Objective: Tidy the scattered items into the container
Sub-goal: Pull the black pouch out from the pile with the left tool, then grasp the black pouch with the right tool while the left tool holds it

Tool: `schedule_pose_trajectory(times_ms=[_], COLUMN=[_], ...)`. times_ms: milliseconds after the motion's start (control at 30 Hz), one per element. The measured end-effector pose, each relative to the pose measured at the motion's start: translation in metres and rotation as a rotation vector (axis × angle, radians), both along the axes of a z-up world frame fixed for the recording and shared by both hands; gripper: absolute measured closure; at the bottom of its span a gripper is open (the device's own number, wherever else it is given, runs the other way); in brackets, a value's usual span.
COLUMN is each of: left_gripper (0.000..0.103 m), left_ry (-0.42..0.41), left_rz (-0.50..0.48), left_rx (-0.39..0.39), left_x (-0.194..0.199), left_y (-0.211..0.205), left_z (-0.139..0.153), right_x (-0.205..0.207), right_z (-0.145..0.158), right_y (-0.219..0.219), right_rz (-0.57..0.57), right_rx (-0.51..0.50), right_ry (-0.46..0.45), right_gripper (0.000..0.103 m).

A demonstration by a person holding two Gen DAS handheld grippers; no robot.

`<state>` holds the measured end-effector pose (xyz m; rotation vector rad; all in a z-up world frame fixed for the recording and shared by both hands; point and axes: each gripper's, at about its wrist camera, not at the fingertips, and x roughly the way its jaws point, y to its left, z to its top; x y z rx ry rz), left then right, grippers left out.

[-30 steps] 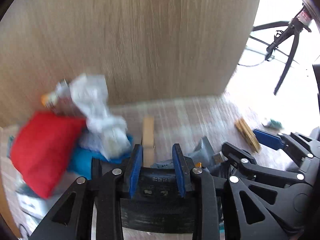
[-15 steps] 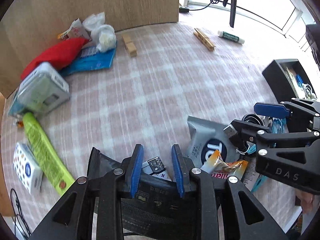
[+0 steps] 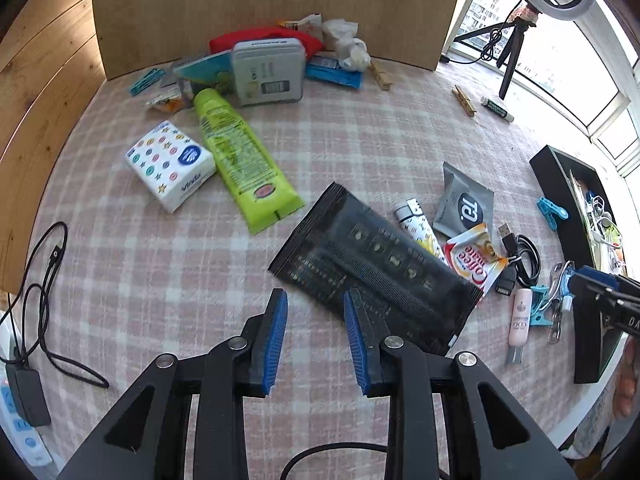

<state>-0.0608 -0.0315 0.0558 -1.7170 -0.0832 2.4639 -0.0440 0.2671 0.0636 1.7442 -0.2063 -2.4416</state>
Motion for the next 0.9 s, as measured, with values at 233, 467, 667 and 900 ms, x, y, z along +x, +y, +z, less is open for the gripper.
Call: schedule_pose_trajectory(times_ms=[233,467,667,900], left_gripper=[0.075,0.075,0.075,0.074], left_ry=[-0.017,-0.048,-0.059,-0.063], left_rz=[0.008,-0.003,0.002,0.034], left_rx=[0.068,0.136,0.195,0.260], left_x=[0.003,0.004,0.002,-0.008], left_y=[-0.003,0.007,0.010,0.005], left_z=[-0.006,-0.020,-0.028,-0.034], right_x=[-0.005,-0.031,-0.061,-0.075], right_z=[0.018,0.019,0.001,-0.024], right_y=[-0.035,-0.097,-0.140,-0.149], right_rz=[0.056,0.196,0.282,0.292], right_rx=[-0.035,-0.054,-0.028,-0.042], right_ry=[0.059,0.051,0.003,-0.066], right_gripper=[0.048,0.052,0.064,0.066])
